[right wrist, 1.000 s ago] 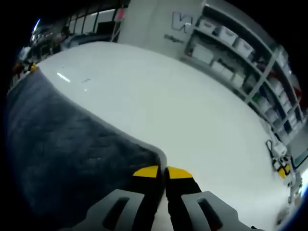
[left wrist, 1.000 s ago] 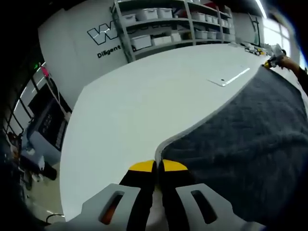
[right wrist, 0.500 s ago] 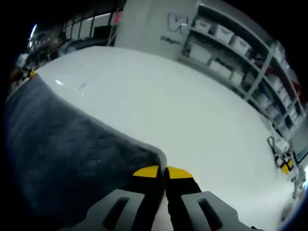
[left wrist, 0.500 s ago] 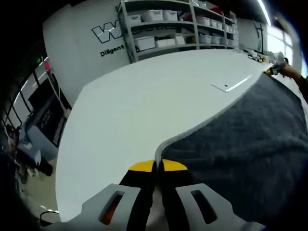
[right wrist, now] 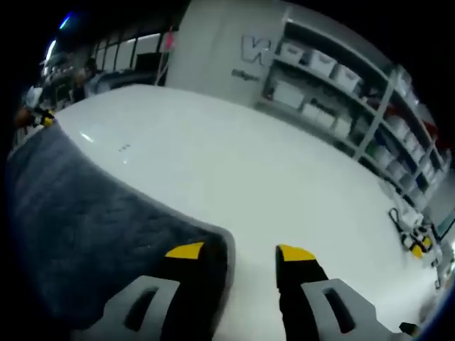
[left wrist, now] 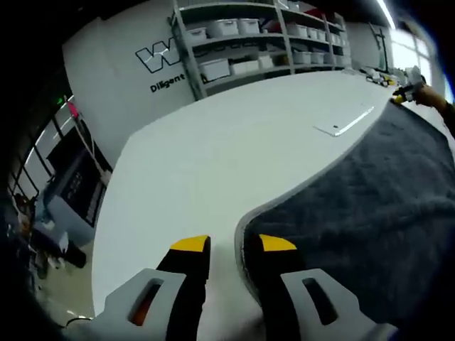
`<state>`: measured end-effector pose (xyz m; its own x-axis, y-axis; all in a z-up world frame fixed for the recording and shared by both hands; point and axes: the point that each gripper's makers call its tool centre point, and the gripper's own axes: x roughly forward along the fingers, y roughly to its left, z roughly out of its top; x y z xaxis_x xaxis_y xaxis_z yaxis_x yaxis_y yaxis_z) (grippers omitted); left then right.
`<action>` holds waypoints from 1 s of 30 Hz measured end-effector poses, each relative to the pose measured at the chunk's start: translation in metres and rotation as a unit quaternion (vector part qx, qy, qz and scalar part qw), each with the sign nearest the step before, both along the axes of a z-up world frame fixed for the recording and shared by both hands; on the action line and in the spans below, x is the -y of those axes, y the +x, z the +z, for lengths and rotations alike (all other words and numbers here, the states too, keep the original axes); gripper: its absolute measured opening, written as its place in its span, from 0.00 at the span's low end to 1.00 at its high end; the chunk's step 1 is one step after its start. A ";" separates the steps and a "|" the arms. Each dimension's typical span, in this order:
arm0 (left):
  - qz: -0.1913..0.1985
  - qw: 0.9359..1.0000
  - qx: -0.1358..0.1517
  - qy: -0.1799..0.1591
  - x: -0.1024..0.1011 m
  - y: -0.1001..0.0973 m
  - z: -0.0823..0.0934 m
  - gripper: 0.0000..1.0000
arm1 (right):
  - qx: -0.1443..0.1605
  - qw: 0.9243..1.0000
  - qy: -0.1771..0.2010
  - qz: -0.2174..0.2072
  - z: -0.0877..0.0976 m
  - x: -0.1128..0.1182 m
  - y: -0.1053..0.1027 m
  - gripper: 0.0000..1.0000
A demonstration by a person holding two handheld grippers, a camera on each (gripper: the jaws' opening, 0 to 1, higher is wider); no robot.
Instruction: Open the folded towel by lifting each exposed corner and separating the folded layers until the towel lies flat within the target outline without major curled edges
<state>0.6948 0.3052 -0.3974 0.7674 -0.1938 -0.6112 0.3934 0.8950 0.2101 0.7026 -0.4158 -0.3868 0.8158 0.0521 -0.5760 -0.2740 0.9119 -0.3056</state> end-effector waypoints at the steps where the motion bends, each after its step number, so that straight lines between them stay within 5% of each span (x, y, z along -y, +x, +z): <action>1: 0.000 1.000 -0.002 -0.009 0.003 -0.002 0.002 0.49 | 0.001 1.000 -0.003 -0.003 0.000 0.002 0.000 0.74; 3: 0.021 1.000 -0.001 -0.022 0.007 -0.011 0.005 0.79 | 0.033 0.999 -0.030 -0.026 0.008 0.010 -0.001 1.00; 4: 0.018 1.000 0.001 -0.021 0.007 -0.010 0.006 0.93 | 0.020 0.999 -0.035 -0.010 0.004 0.007 -0.006 0.96; 6: 0.019 0.999 0.029 0.000 0.003 -0.009 0.017 1.00 | 0.015 1.000 -0.024 -0.004 0.000 0.002 -0.009 1.00; 9: 0.041 0.998 0.039 -0.015 -0.001 -0.015 0.025 1.00 | 0.032 0.998 -0.045 -0.024 0.006 0.008 -0.012 1.00; 20: 0.044 0.997 0.052 -0.038 -0.010 -0.017 0.046 1.00 | 0.061 0.997 0.003 -0.040 0.033 0.004 -0.018 0.99; 24: 0.044 0.996 0.059 -0.049 -0.013 -0.020 0.056 1.00 | 0.072 0.996 0.004 -0.048 0.044 0.001 -0.029 0.89; 30: 0.048 0.994 0.072 -0.068 -0.017 -0.037 0.074 0.99 | 0.095 0.995 -0.002 -0.037 0.060 -0.006 -0.049 0.96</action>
